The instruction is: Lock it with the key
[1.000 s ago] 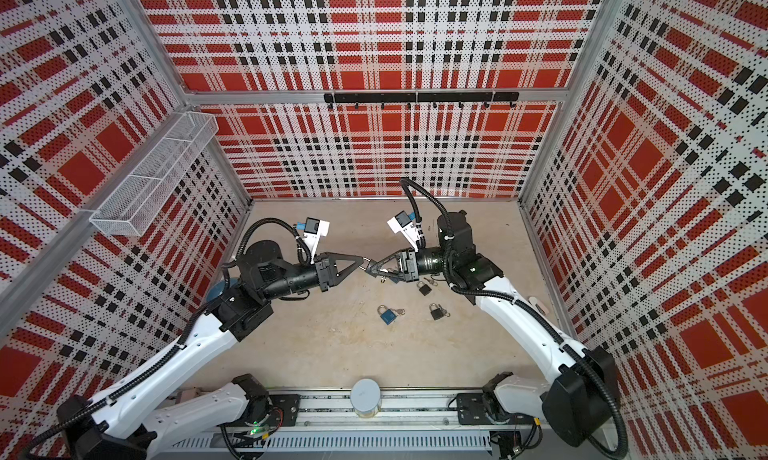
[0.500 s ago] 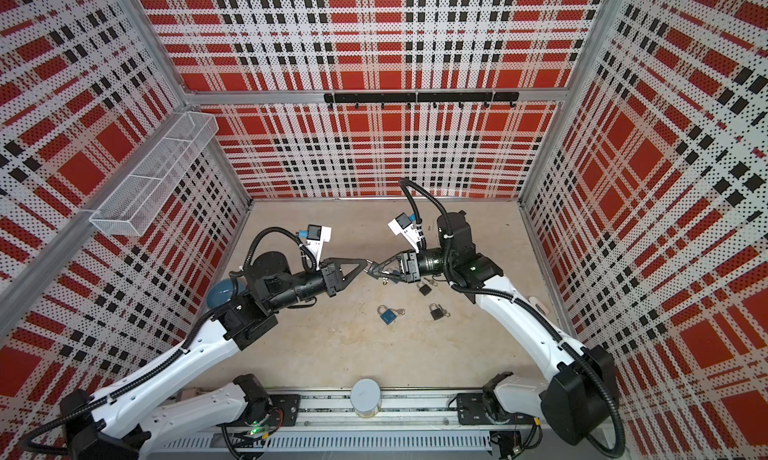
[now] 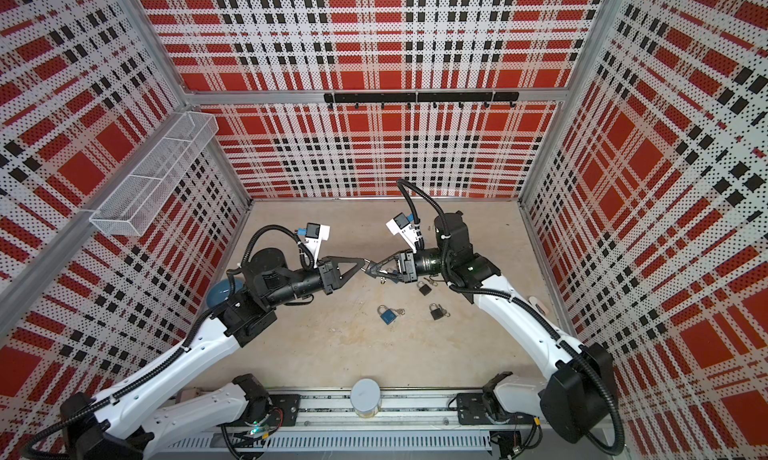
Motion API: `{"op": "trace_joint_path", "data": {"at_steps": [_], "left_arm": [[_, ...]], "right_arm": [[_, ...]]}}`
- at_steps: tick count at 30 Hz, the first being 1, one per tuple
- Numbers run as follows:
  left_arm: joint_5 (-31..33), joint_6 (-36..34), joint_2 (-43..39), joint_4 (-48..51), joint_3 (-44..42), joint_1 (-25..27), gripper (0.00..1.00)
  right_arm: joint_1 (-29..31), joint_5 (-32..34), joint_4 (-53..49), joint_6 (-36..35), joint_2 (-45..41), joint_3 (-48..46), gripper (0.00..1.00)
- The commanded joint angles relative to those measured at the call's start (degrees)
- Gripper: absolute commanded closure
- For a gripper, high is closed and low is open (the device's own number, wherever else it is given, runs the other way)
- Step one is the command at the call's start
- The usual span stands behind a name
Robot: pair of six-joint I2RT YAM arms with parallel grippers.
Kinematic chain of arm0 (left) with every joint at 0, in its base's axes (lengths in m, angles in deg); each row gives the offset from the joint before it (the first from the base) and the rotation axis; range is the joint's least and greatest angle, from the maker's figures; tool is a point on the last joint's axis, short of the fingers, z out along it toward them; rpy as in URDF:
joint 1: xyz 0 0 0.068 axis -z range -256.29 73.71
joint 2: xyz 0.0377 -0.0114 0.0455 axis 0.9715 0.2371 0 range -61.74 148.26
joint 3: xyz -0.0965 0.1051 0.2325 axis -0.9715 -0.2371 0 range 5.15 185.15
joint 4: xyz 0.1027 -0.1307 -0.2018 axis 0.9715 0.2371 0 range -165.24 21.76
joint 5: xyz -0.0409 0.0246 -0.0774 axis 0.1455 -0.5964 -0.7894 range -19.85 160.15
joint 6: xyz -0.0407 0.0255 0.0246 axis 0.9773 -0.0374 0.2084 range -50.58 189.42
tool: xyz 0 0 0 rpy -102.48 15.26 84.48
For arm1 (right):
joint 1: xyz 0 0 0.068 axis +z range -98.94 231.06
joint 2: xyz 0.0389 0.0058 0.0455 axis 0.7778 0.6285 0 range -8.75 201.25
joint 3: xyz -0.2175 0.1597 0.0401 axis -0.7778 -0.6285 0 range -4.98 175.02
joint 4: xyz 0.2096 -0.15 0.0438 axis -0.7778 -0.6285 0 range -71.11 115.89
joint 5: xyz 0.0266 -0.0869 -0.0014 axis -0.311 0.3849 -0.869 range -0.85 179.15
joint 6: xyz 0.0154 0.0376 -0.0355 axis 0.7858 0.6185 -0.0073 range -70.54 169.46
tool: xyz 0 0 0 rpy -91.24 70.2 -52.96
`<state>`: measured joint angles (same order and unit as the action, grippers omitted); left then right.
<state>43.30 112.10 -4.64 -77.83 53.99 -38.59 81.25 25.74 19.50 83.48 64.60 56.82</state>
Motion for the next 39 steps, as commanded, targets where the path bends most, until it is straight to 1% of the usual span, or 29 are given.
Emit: {"op": "trace_joint_path", "data": {"at_steps": [1,11,19,22,25,29,32,33,34,35,36,37,38,39], "left_arm": [[-3.8,1.57,1.52,3.71,0.1,-0.56,0.96],[-5.56,3.72,2.28,1.21,0.86,-1.51,0.84],[-6.12,4.26,3.45,0.22,1.03,-1.76,0.84],[-5.97,4.34,3.46,-0.34,0.8,-1.92,0.9],[-5.86,4.87,3.45,-1.36,0.32,-2.09,1.0],[-5.24,5.49,3.28,-2.04,-0.47,-2.26,1.0],[-3.58,6.33,2.72,-2.65,-1.55,-2.28,1.0],[-3.05,6.67,2.54,-2.98,-1.99,-2.43,1.0],[-2.51,7.03,2.2,-3.42,-2.4,-2.58,1.0],[-1.93,7.29,1.84,-3.69,-2.85,-2.68,1.0],[-1.25,7.62,1.41,-3.83,-3.19,-2.86,1.0],[-0.4,7.68,0.81,-3.83,-3.55,-3.18,1.0],[0.19,7.86,0.29,-3.91,-3.87,-3.62,1.0],[0.72,8.01,-0.21,-3.96,-4.15,-4.04,1.0]], "right_arm": [[1.62,-0.17,8.17,-3.0,-0.49,0.79,1.0],[1.69,-0.5,8.95,-2.4,-0.31,0.46,1.0],[1.8,-1.2,9.87,-1.8,0.19,0.66,1.0],[1.88,-1.28,9.88,-1.75,0.18,0.47,1.0],[1.89,-1.27,9.91,-1.57,0.09,0.25,1.0],[1.89,-1.14,10.0,-1.61,-0.3,-0.02,1.0],[1.88,-0.34,9.83,-1.85,-0.49,-0.15,1.0],[1.88,-0.35,9.88,-1.89,-0.57,-0.17,0.99],[1.87,-0.37,10.39,-1.72,-0.71,-0.41,0.87],[1.8,-0.14,10.73,-1.51,-0.91,-0.53,0.8],[1.71,-0.04,11.23,-1.22,-1.18,-0.76,0.75],[1.58,-0.14,12.31,-0.55,-1.43,-1.2,0.69],[1.36,-0.06,13.2,0.03,-1.75,-1.63,0.64],[1.23,-0.2,14.48,0.95,-2.03,-2.18,0.63]]}}
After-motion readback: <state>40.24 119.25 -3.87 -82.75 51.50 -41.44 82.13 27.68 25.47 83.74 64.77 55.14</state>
